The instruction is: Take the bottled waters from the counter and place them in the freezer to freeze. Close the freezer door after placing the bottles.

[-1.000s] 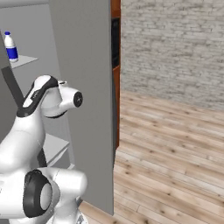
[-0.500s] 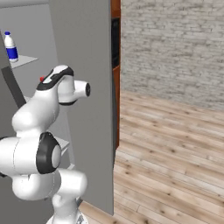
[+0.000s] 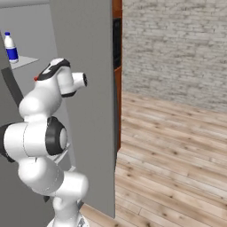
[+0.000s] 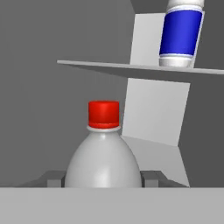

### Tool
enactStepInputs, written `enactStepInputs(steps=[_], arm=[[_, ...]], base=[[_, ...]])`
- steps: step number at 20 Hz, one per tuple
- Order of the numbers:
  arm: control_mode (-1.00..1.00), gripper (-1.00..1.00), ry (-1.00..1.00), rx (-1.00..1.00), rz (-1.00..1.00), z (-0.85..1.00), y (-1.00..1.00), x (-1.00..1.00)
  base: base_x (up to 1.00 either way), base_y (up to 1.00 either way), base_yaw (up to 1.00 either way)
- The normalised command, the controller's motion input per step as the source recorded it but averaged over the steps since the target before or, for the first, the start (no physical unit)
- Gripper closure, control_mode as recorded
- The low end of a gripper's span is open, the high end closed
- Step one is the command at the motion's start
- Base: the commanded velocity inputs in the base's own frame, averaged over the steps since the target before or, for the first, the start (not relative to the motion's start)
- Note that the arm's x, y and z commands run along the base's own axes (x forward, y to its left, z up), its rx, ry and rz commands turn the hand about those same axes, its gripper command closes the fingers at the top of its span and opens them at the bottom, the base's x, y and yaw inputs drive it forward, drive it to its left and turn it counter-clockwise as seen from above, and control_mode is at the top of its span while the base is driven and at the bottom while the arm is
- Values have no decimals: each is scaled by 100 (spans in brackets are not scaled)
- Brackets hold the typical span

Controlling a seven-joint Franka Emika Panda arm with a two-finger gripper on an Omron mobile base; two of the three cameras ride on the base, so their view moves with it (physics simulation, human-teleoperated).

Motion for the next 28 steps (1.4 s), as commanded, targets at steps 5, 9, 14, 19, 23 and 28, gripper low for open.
enactStepInputs(steps=[5,9,14,19,23,28], arm=[[-100,100,0,-1,2,-4,50,1],[-100,100,0,0,1,-13,28,10],[-100,100,3,2,0,-30,15,15],[-100,100,0,0,0,-32,27,9],[-100,100,-3,0,-2,-25,28,10],[-100,100,-3,1,-7,-9,13,25]], base=[[0,0,0],[0,0,0],[0,0,0],[0,0,0],[0,0,0],[0,0,0]])
